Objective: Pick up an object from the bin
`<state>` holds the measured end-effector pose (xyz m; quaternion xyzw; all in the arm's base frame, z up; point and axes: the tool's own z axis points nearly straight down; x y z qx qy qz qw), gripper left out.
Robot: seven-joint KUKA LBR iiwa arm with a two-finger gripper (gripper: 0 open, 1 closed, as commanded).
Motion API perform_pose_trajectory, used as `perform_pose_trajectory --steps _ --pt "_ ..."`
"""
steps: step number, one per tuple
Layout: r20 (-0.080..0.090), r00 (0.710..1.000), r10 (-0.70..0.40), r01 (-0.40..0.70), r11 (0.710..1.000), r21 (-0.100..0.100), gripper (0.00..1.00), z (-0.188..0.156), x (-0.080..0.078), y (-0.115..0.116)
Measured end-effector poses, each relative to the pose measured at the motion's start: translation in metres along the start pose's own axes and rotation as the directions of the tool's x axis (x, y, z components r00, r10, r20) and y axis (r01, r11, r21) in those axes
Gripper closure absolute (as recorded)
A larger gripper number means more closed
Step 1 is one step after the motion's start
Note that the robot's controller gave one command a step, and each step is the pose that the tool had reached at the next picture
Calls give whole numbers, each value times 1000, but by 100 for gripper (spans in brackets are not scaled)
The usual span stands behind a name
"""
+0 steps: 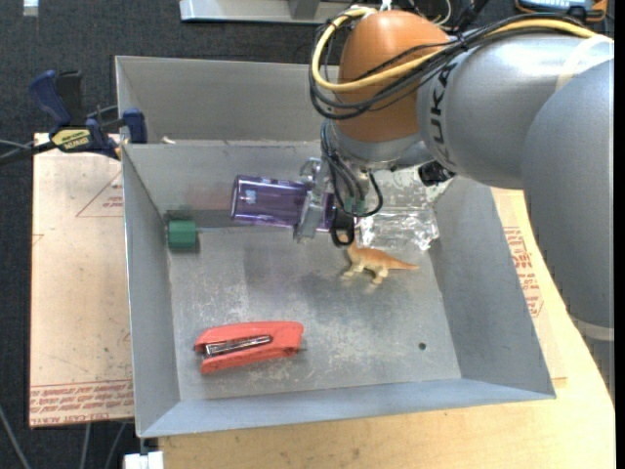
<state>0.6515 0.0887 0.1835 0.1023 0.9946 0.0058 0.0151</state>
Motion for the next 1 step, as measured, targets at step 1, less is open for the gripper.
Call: perform_pose_trajectory --steps 1 --pt "-5 1000 12 -12 1000 0 100 -44 -7 -4"
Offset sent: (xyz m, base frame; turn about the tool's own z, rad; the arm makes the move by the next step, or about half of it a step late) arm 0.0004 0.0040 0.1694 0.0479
